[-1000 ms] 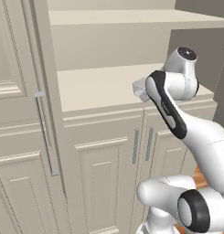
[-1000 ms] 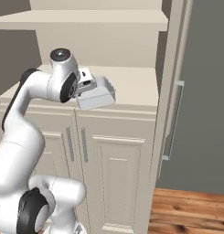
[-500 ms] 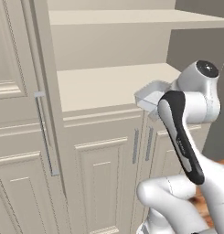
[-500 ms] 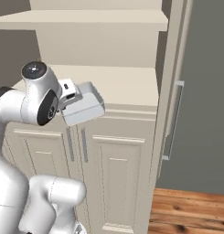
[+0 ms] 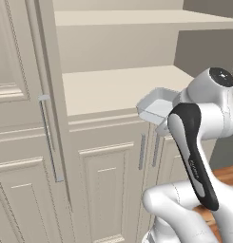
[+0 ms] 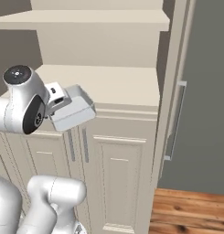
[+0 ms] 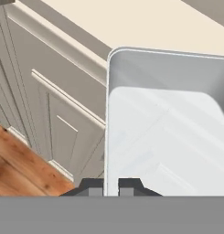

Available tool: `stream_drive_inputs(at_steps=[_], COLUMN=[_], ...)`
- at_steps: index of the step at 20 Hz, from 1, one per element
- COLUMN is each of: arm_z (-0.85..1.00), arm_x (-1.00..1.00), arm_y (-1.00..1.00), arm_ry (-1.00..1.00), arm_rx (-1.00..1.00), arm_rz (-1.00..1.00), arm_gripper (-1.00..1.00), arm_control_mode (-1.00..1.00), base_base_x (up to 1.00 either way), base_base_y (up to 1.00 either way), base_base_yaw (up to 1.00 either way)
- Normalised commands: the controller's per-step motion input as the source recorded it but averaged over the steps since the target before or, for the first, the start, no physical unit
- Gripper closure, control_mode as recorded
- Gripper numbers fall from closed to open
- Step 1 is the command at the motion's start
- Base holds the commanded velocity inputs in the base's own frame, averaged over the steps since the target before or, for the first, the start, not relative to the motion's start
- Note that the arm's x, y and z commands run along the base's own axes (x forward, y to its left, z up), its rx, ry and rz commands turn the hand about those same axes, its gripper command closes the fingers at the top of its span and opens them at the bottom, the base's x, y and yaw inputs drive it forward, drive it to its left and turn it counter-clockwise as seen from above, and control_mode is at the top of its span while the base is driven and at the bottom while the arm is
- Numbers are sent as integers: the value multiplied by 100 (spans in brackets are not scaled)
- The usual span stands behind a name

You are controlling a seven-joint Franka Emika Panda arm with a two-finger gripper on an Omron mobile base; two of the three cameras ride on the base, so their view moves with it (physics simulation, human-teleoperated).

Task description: Retrieve the tupperware and aluminum foil from the cabinet and place them on the dining counter near the plate with squash and lemon wedge to prepare for storing leftovers.

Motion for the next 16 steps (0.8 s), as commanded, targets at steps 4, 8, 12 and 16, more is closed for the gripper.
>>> stream_drive_inputs(at_steps=[4, 8, 12, 16], arm_z=[0, 0, 0, 0], arm_x=[0, 0, 0, 0], arm_y=[0, 0, 0, 0], arm_ry=[0, 0, 0, 0], arm_rx=[0, 0, 0, 0], arm_rz=[0, 0, 0, 0], arm_gripper=[100, 100, 100, 100], arm_control_mode=[100, 100, 100, 100], base_base_x=[3, 1, 0, -6], base_base_y=[9, 9, 19, 32], base_base_yaw=[-2, -14, -30, -48])
